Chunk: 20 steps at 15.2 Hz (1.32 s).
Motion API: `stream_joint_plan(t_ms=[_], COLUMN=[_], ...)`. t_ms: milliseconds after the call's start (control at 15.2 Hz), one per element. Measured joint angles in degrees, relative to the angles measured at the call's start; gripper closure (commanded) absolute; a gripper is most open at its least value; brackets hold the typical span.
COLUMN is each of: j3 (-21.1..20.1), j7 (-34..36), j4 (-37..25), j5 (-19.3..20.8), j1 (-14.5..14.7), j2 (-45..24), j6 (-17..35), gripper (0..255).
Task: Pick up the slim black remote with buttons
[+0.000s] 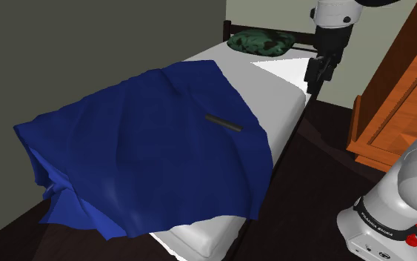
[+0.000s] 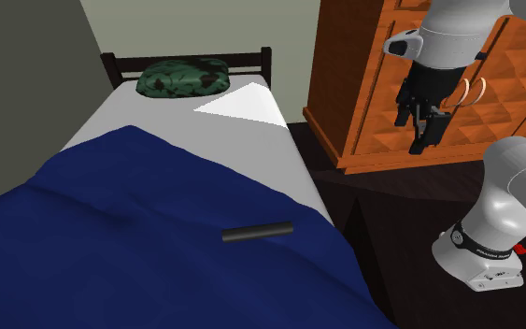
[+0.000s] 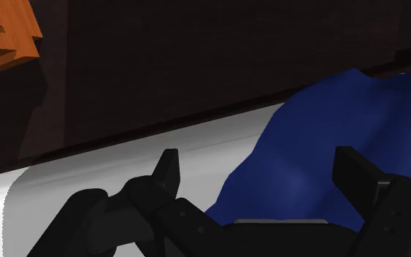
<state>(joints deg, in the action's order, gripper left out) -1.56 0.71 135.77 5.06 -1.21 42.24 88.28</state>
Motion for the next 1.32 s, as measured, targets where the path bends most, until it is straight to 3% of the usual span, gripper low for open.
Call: stream_joint_plan(t_ms=[198,528,1320], j3=[0.07,-0.5,-1.2], j7=[-0.12,0.32,-0.22], j4=[0.11,0.48,-7.89], j5=[0.04,-0.31,0.45], j1=[0.09,0.77,1.43], j2=[-2.0,-9.79,-34.11], j6=[2.29,11.27,29.61], gripper=[0,0,0])
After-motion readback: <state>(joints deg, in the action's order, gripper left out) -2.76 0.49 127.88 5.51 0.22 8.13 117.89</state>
